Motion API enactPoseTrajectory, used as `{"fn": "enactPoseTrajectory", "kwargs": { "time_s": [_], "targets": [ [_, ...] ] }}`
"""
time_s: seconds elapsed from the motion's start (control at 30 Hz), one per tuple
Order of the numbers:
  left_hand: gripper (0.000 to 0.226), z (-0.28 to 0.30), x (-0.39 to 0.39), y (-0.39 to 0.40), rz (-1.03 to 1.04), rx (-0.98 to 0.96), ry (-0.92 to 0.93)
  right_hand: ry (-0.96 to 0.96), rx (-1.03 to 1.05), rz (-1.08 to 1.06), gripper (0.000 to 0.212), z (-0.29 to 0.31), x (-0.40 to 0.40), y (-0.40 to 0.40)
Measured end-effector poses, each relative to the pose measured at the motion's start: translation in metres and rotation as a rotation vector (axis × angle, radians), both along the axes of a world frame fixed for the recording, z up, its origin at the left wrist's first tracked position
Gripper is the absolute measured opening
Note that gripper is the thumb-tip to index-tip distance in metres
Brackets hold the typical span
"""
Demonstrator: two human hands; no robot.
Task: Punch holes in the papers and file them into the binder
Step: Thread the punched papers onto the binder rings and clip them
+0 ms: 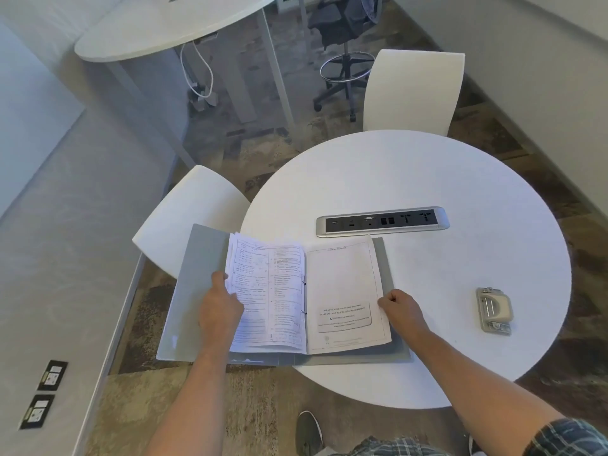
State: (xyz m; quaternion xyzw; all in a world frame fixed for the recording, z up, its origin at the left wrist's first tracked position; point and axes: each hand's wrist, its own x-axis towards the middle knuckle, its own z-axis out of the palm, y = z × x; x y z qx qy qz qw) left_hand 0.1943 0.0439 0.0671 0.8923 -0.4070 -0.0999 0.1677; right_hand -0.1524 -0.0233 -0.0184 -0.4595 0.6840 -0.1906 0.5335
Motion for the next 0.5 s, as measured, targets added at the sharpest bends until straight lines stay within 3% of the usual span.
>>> {"fn": "enactPoseTrajectory", "kwargs": {
  "time_s": [0.33,0.43,0.5],
  "targets": [
    [0.04,-0.02,0.019,0.003,-0.22,0.362,-0.49,0.068,-0.016,0.007,0.021,0.001,0.005,0.014],
    [0.051,-0.026,0.006,0.003,-0.272,0.35,-0.631,0.076,-0.023,0.006,0.022,0.0,0.004,0.017],
    [0.069,-0.038,-0.017,0.003,-0.427,0.259,-0.578,0.07,-0.039,0.003,0.023,0.002,0.005,0.019]
  ]
}}
